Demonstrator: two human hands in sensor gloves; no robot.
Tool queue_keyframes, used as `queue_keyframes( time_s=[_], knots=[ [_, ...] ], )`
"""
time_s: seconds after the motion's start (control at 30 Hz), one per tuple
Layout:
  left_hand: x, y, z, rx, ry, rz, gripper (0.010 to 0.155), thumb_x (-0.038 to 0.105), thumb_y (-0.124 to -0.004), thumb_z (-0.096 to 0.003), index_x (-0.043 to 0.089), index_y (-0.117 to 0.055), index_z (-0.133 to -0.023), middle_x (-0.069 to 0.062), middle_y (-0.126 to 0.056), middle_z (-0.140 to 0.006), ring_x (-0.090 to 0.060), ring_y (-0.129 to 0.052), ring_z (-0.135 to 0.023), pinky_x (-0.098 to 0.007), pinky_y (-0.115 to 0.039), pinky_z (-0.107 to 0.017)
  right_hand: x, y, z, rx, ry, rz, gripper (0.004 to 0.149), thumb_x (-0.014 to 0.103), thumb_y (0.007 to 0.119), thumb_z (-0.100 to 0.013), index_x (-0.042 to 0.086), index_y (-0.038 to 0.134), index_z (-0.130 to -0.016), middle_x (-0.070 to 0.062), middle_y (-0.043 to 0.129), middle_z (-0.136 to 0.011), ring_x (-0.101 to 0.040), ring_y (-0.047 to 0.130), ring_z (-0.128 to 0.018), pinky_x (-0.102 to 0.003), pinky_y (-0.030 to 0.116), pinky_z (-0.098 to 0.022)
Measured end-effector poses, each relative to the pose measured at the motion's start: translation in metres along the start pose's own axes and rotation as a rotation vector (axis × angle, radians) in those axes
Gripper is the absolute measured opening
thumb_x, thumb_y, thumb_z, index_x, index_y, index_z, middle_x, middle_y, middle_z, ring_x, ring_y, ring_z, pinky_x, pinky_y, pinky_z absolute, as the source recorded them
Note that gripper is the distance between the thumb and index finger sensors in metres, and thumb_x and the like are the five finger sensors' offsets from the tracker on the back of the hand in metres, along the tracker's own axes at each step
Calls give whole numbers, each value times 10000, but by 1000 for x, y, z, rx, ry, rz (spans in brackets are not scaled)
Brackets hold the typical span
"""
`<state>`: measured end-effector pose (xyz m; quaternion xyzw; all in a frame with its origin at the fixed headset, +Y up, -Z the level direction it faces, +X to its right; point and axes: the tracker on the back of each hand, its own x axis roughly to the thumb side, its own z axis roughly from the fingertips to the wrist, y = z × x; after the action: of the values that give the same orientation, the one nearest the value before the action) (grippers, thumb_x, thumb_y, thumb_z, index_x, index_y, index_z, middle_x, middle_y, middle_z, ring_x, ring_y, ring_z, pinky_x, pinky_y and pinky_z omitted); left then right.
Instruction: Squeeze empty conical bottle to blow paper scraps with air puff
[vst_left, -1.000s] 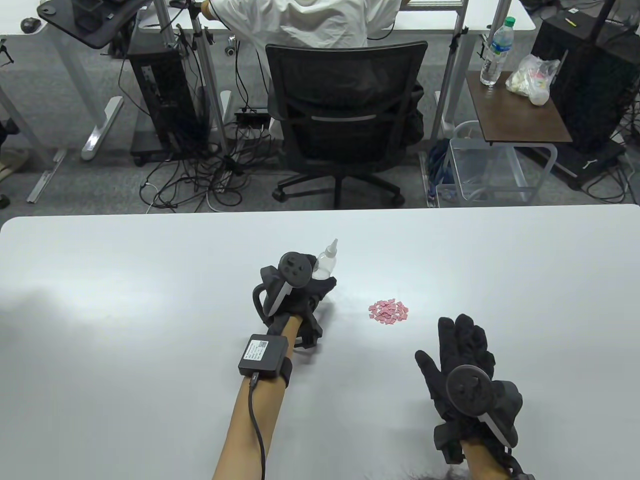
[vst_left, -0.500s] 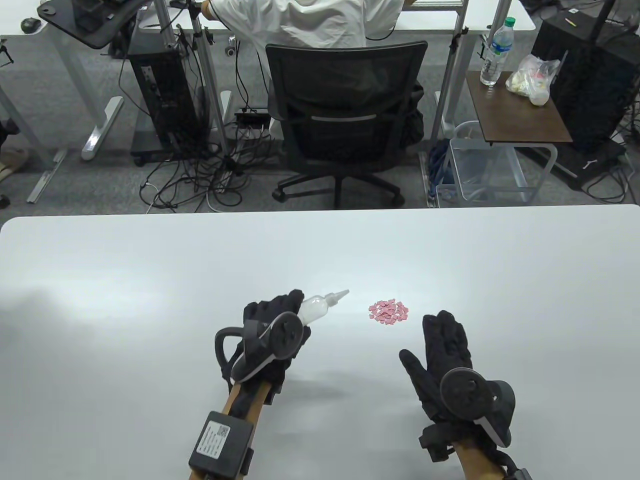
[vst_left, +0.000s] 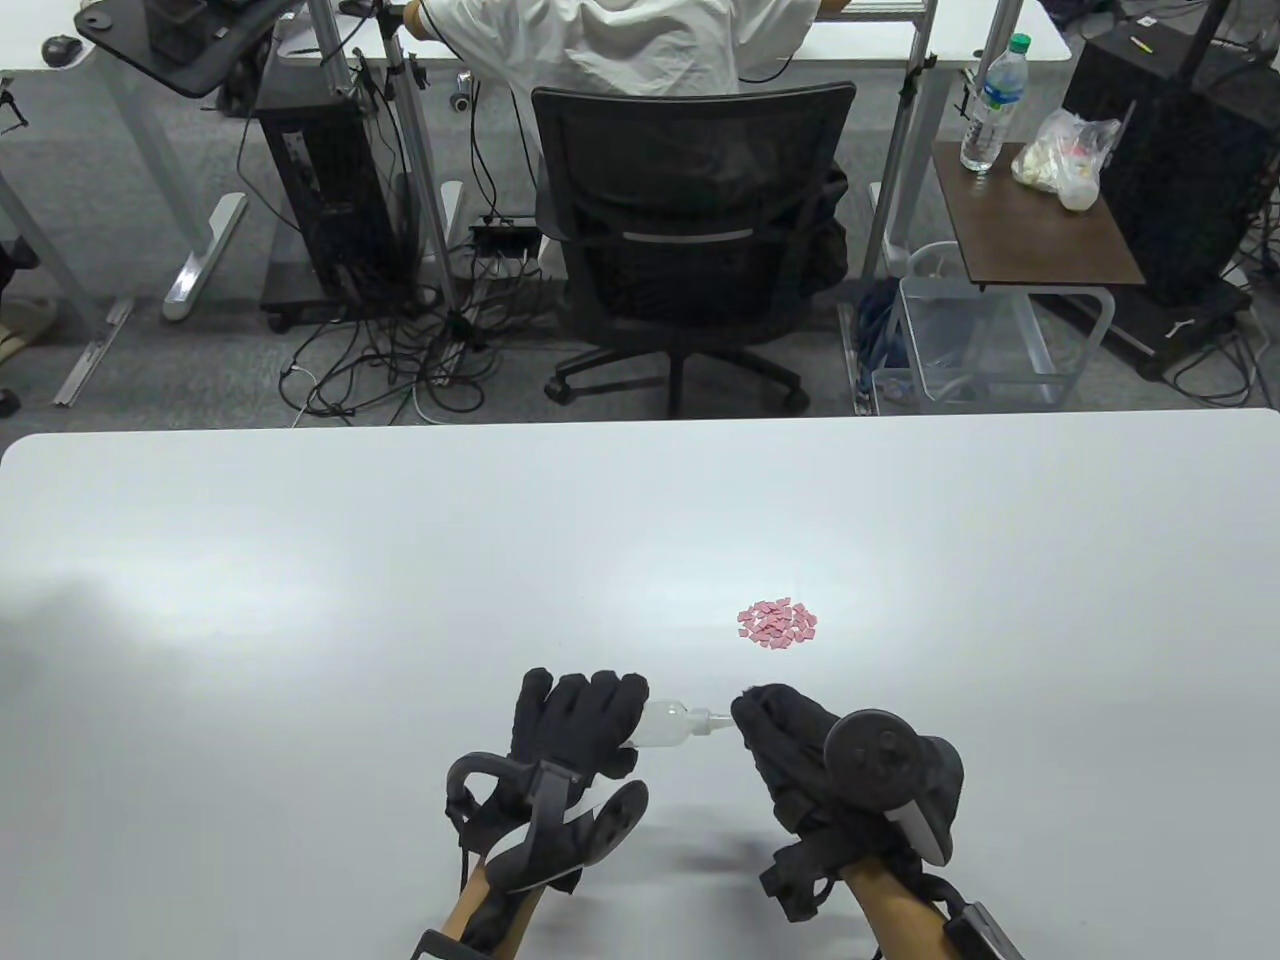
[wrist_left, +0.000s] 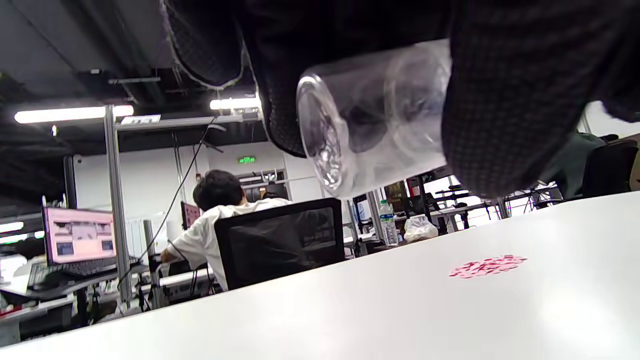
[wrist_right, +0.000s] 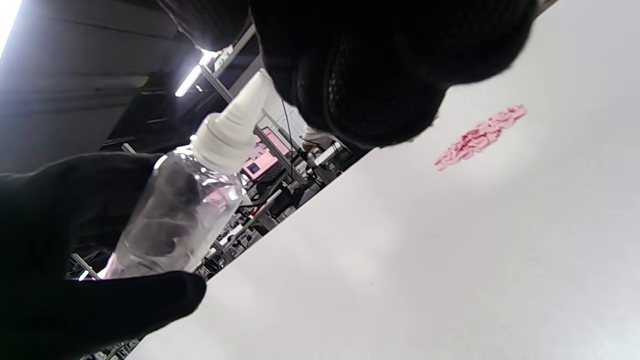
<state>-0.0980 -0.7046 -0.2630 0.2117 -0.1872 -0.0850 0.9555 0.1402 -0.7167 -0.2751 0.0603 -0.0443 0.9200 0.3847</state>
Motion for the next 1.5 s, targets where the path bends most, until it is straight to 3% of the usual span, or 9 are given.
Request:
queue_keyframes(
  time_s=[0.23,0.37,0.5,0.73,0.83,1.0,1.17,1.37,1.5],
  knots=[
    [13,6,7,110,-88,-56,753,491,-1059,-396,339,-712,-1047,28,-870,-1026,-248,-928,-910,-534,-595,-787,-8,14,-2,99,66,-150,450,404,662,-624,61,876,-821,-184,972,-651,-317,1008,-431,-417,868,-311],
    [13,6,8,108,-84,-65,756,495,-1057,-397,334,-712,-1050,22,-877,-1026,-237,-939,-915,-523,-601,-789,-6,14,1,104,82,-92,469,461,633,-627,90,910,-706,-121,982,-531,-269,1001,-327,-400,859,-244],
    [12,6,8,104,-91,-51,753,501,-1054,-396,318,-723,-1047,15,-892,-1013,-236,-959,-898,-512,-617,-783,-6,16,3,114,104,-220,466,449,641,-624,71,911,-670,-105,969,-489,-248,989,-294,-397,853,-224],
    [2,0,2,-221,-121,212,756,549,-1054,-374,259,-785,-1018,-31,-956,-933,-227,-1023,-798,-508,-632,-777,-7,21,2,47,-69,-41,448,444,671,-601,72,911,-666,-105,962,-494,-249,983,-309,-400,852,-239],
    [2,-4,6,-163,-69,237,763,537,-1042,-391,263,-756,-1043,-36,-923,-972,-238,-990,-835,-526,-613,-781,-10,20,1,28,-11,-72,464,471,646,-607,90,896,-692,-105,964,-522,-258,988,-330,-404,855,-253],
    [14,8,9,-17,-97,9,761,529,-1032,-399,282,-733,-1054,-9,-902,-997,-230,-970,-868,-531,-599,-789,-12,17,2,81,11,-145,455,444,624,-626,86,902,-660,-94,964,-487,-248,985,-294,-399,851,-224],
    [5,4,5,-234,-174,182,764,570,-1022,-388,232,-780,-1029,-41,-956,-926,-220,-1030,-782,-511,-615,-787,-14,20,3,92,-23,-106,434,444,677,-606,80,890,-703,-116,963,-538,-265,988,-343,-408,855,-259],
    [12,5,9,-77,-115,26,759,542,-1022,-395,265,-745,-1045,-33,-912,-982,-222,-986,-850,-528,-600,-790,-13,20,5,71,3,-125,448,435,627,-621,81,896,-676,-105,963,-506,-259,984,-312,-409,850,-238],
    [9,5,6,-197,-159,141,767,562,-1014,-392,235,-764,-1039,-40,-939,-947,-222,-1014,-805,-522,-605,-791,-15,18,5,80,-29,-119,432,421,669,-601,64,875,-729,-130,952,-564,-276,983,-365,-420,850,-277]
  ],
)
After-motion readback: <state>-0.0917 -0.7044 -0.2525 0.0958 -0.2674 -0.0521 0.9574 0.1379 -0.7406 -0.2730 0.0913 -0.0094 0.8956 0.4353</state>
